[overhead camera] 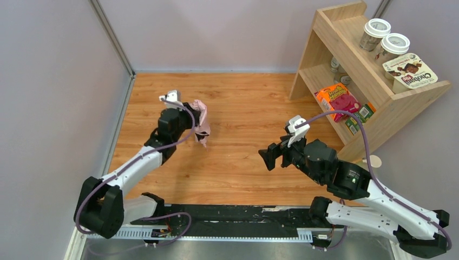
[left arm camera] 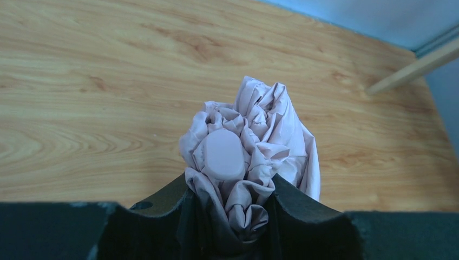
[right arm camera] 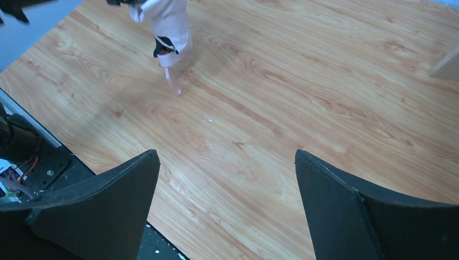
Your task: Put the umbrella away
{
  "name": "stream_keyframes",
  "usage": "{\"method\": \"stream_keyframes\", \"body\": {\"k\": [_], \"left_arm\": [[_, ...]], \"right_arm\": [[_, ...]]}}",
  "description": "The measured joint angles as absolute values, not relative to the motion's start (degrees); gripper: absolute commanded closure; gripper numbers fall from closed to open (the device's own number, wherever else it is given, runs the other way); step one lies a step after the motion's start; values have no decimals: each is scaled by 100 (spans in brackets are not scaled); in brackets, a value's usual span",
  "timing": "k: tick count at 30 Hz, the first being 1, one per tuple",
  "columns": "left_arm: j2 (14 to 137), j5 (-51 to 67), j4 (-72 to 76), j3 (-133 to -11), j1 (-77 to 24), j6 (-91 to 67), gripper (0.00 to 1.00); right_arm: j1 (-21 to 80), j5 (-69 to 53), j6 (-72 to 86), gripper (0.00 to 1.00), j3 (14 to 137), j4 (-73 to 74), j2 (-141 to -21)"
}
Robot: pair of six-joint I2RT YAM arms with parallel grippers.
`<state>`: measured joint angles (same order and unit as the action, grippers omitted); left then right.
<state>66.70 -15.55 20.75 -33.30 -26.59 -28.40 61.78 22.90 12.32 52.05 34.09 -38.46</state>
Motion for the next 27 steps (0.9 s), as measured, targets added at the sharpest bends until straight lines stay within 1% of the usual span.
{"method": "stream_keyframes", "body": {"k": [3, 5, 7, 8, 9, 10, 11, 12, 16, 20, 24, 27], "left_arm": [[6963, 139, 1100, -4023, -1874, -3253, 100], [7474, 1179, 635, -4403, -1518, -3450, 98], [8173, 2147, 165, -4814, -1387, -3529, 91], [8519, 2554, -36, -4998, -1385, -3553, 83], [8840, 2899, -193, -5135, -1393, -3577, 76], [9078, 3140, -322, -5199, -1411, -3592, 49], [9242, 3323, -473, -5223, -1420, -3597, 34], [9343, 3476, -628, -5227, -1422, -3592, 27], [9454, 3719, -1149, -5424, -1398, -3553, 27], [9351, 3859, -1253, -5701, -1299, -3446, 26], [8897, 3769, -1433, -5701, -1041, -3378, 26], [8326, 3708, -1588, -5701, -902, -3232, 28]], "right_arm": [[6178, 2246, 1229, 0, 5205, 3406, -3885], [6178, 2237, 1227, 0, 5205, 3406, -3903], [6178, 2224, 1221, 0, 5205, 3406, -3907], [6178, 2226, 1219, 0, 5205, 3406, -3903], [6178, 2226, 1216, 0, 5205, 3406, -3896], [6178, 2226, 1214, 0, 5205, 3406, -3889], [6178, 2226, 1212, 0, 5205, 3406, -3885], [6178, 2226, 1212, 0, 5205, 3406, -3883], [6178, 2178, 1219, 0, 5164, 3402, -3861], [6173, 2099, 1245, 0, 5026, 3402, -3894], [6173, 2086, 1358, 0, 4987, 3400, -4160], [6167, 2128, 1577, 0, 4989, 3415, -4519]]}}
